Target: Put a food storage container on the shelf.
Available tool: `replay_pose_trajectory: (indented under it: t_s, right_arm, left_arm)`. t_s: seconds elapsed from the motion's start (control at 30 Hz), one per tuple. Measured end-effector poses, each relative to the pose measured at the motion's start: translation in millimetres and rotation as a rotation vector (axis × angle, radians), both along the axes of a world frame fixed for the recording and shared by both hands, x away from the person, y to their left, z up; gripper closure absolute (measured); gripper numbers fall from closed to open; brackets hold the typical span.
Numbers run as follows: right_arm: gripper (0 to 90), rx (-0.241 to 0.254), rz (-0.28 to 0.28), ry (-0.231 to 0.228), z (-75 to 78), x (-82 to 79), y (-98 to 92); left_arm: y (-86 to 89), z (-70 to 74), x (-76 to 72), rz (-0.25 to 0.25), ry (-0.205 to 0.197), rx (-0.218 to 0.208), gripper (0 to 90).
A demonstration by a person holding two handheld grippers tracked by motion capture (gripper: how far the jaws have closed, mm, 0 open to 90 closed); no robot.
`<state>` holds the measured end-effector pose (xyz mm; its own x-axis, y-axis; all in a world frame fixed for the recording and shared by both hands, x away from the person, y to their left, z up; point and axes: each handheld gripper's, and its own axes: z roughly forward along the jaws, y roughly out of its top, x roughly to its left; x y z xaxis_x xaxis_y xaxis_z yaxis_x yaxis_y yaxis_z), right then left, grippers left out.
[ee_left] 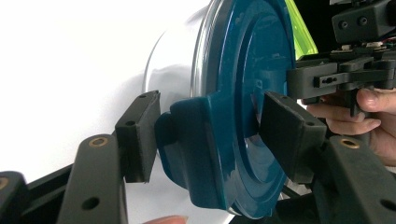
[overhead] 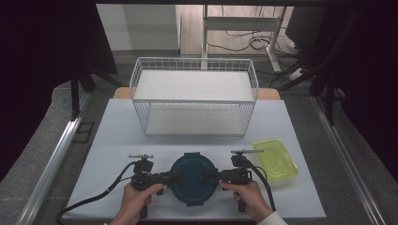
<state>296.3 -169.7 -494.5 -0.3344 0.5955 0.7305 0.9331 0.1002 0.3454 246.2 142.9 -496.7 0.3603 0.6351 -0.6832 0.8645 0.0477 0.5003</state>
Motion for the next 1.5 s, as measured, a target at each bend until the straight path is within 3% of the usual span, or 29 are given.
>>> replay_pose_trajectory:
  t_s: [0.43,0.87,1.5]
  right_arm:
    - [36.0,-0.006,0.013,-0.069,14.6,1.0,0.9]
    - [35.9,-0.009,0.02,-0.114,28.3,4.8,2.7]
    - [35.7,0.002,0.014,-0.208,73.0,22.3,8.0]
  left_arm:
    - [1.2,12.2,0.1,-0.008,-0.049,0.002,39.9]
    - [3.1,23.1,5.4,-0.015,-0.073,-0.003,40.3]
    - [8.8,69.0,24.2,-0.005,-0.169,0.001,40.8]
